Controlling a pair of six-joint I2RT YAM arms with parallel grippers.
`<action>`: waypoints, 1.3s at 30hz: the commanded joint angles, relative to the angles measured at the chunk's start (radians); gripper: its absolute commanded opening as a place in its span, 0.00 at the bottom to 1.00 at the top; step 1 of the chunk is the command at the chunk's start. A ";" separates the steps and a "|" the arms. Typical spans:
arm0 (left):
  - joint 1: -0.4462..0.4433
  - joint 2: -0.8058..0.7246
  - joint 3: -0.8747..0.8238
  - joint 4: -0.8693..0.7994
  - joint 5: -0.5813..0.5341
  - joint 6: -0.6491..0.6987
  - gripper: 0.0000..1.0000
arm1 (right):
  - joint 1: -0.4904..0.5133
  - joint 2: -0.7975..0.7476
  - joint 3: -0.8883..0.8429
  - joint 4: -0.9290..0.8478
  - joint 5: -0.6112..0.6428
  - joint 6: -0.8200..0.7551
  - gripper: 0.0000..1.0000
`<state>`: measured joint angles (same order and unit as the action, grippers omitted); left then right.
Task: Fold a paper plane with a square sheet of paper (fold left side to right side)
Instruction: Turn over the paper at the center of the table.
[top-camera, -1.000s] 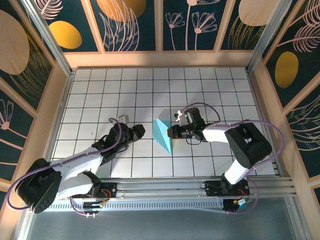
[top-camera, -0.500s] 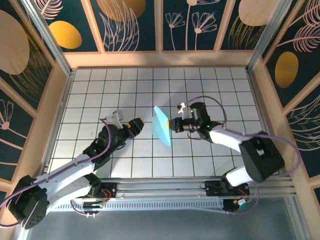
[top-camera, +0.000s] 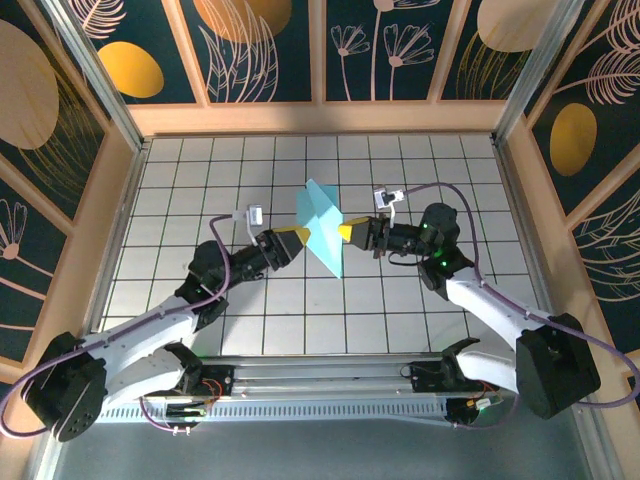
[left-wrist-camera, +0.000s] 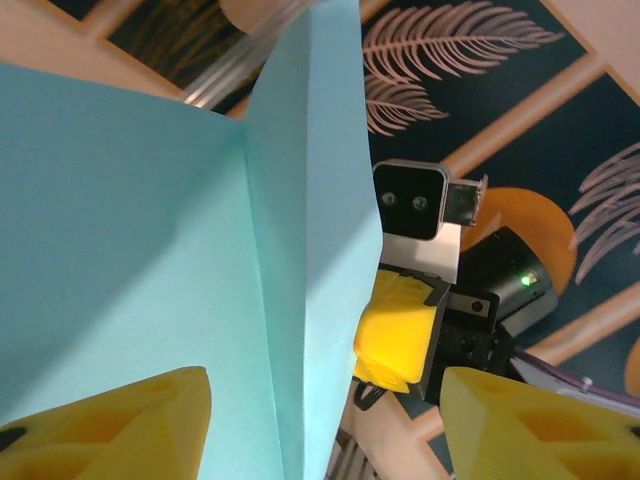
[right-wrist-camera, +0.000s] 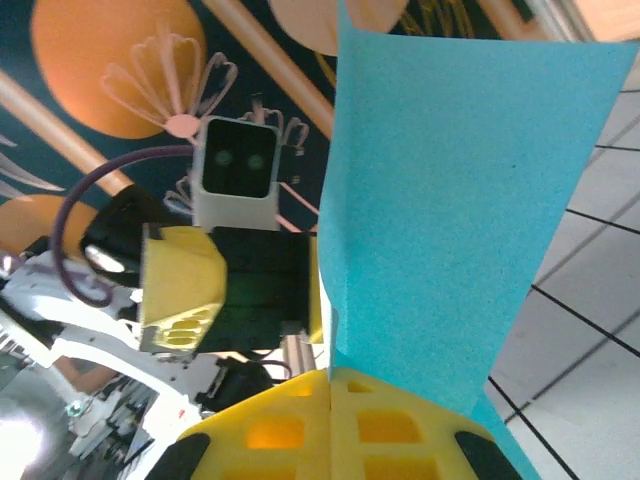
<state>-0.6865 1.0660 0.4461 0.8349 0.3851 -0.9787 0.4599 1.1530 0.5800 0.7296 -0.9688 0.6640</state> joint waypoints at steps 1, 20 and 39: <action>0.002 0.043 0.041 0.132 0.105 -0.009 0.59 | 0.011 0.015 -0.011 0.163 -0.086 0.106 0.00; 0.001 0.068 0.061 0.086 0.107 0.040 0.07 | 0.040 0.075 0.001 0.203 -0.078 0.141 0.01; 0.001 0.067 0.073 0.144 0.086 0.032 0.01 | 0.039 -0.137 -0.079 -0.135 0.093 -0.046 0.79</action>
<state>-0.6865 1.1324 0.4866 0.9092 0.4637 -0.9550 0.4808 1.0077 0.5209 0.5747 -0.8577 0.6086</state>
